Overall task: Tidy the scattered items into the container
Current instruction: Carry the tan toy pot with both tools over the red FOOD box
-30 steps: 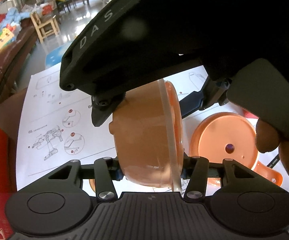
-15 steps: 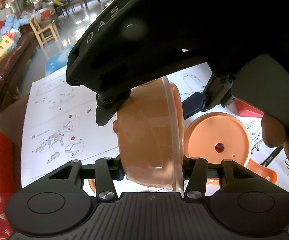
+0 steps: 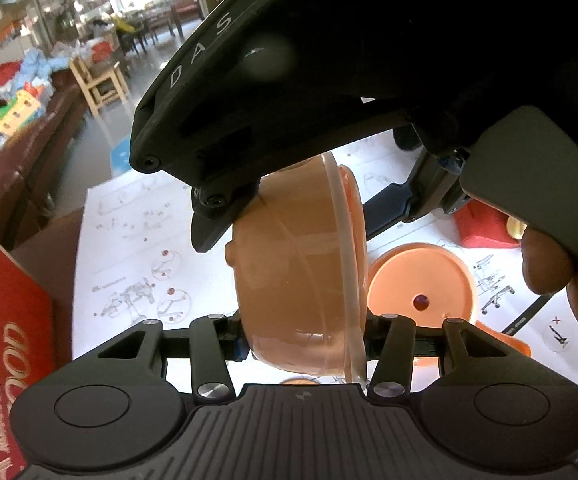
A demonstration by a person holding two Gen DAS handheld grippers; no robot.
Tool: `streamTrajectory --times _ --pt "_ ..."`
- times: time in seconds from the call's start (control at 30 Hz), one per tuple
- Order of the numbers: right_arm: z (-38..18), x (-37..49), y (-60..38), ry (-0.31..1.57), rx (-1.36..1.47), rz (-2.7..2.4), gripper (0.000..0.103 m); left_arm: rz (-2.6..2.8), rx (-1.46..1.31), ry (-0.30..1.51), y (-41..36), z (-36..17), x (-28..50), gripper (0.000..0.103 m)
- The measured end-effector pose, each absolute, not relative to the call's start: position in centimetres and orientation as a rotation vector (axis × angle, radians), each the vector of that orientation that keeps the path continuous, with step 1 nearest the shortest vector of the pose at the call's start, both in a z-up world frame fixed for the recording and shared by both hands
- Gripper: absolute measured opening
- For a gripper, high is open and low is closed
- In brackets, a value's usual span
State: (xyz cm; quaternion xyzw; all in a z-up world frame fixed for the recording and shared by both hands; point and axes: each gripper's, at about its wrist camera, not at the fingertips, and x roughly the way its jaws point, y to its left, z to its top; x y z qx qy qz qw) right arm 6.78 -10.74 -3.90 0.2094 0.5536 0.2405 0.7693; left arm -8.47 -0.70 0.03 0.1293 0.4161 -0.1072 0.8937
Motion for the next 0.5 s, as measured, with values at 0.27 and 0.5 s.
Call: streamTrajectory --times 0.27,0.5 --pt "0.1 4.3 -10.6 1.116 0.436 0.569 0.082 -0.165 0.277 0.780 -1.5 4.0 -13.0 0.049" --pt "5.4 1.4 -8.6 1.010 0.369 0.660 0.082 -0.061 0.250 0.673 0.2 8.6 -16.6 0.049"
